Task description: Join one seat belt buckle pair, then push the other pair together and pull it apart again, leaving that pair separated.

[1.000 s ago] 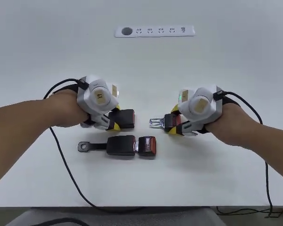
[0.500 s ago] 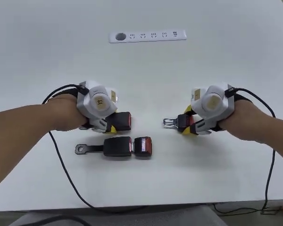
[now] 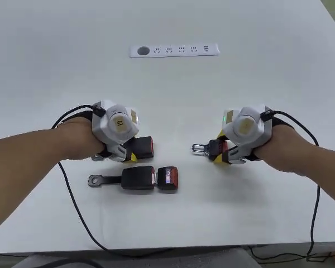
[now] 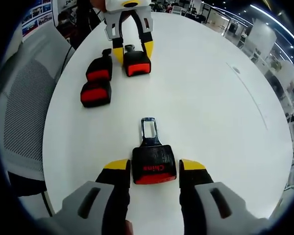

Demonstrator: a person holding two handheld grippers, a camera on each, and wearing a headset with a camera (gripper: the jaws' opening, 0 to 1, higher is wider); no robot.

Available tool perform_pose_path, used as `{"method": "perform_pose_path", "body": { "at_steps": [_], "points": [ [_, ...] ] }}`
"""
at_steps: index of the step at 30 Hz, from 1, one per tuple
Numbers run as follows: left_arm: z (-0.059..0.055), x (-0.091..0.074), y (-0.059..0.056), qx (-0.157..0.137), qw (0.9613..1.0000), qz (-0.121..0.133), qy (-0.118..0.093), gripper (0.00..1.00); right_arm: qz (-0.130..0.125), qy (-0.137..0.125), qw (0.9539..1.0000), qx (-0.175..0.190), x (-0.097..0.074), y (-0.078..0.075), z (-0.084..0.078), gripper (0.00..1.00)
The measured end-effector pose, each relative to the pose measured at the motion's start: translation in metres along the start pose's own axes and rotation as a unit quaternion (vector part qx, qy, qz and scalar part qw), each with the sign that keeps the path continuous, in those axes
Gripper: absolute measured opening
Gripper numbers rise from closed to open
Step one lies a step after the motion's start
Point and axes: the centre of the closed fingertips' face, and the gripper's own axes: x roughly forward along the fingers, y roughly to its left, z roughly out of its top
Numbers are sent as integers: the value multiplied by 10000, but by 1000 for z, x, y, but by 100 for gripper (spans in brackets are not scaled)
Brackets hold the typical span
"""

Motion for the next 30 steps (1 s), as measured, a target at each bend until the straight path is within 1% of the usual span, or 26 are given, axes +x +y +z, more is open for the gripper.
{"method": "perform_pose_path", "body": {
  "at_steps": [2,4,5,6,7,9,10,11,12,13,14,15,17,18,19,20,22,23,24,25,26,27,28,30],
  "points": [
    [-2,1,4,35,10000,79,12,35,-45,-51,10000,23,-3,2,3,40],
    [-3,0,3,30,10000,79,20,40,-53,-121,9999,81,-5,2,5,41],
    [-3,-1,4,-8,10000,90,-30,41,-67,-148,9998,124,-7,1,6,42],
    [-2,-4,5,-89,9998,121,-127,41,-100,-204,9996,192,-10,2,7,42],
    [-1,-8,5,-191,9994,197,-194,41,-145,-287,9992,239,-12,1,9,42],
    [-2,-17,8,-286,9986,327,-295,42,-265,-412,9982,358,-21,2,13,43],
    [-1,-21,8,-320,9982,359,-348,42,-299,-472,9976,403,-25,4,14,43],
    [0,-24,6,-357,9977,385,-419,42,-306,-520,9972,440,-28,6,15,43],
    [1,-32,4,-422,9969,454,-488,43,-340,-577,9965,500,-28,8,14,43],
    [3,-39,1,-438,9967,471,-492,44,-353,-635,9959,541,-29,10,15,43],
    [2,-44,-3,-473,9961,512,-537,46,-392,-697,9946,655,-38,13,18,43],
    [1,-46,-5,-498,9957,537,-566,47,-426,-782,9931,757,-40,15,21,45],
    [-2,-49,-12,-502,9952,581,-602,50,-425,-821,9933,698,-42,20,21,45],
    [-3,-53,-15,-551,9944,631,-646,52,-389,-845,9928,756,-44,26,23,45],
    [-1,-57,-20,-611,9935,661,-698,53,-403,-900,9919,799,-46,28,25,47],
    [-1,-62,-24,-716,9918,699,-790,53,-425,-941,9917,772,-44,30,24,48],
    [-2,-66,-26,-798,9897,791,-881,57,-438,-958,9913,790,-46,35,26,50],
    [-3,-73,-31,-970,9866,879,-975,59,-452,-1063,9891,915,-49,40,29,52],
    [-4,-76,-34,-1078,9844,915,-1044,61,-487,-1133,9875,982,-51,42,30,53],
    [-9,-79,-36,-1173,9826,947,-1086,63,-508,-1170,9867,1006,-52,43,30,54],
    [-11,-81,-38,-1210,9815,987,-1106,65,-521,-1189,9861,1041,-55,46,31,55],
    [-12,-89,-41,-1313,9793,1053,-1125,65,-543,-1237,9844,1128,-57,48,30,56],
    [-15,-92,-43,-1457,9764,1091,-1161,65,-557,-1260,9836,1162,-59,50,29,57],
    [-23,-96,-48,-1622,9727,1157,-1193,66,-531,-1276,9816,1314,-59,54,24,60]
  ]
}}
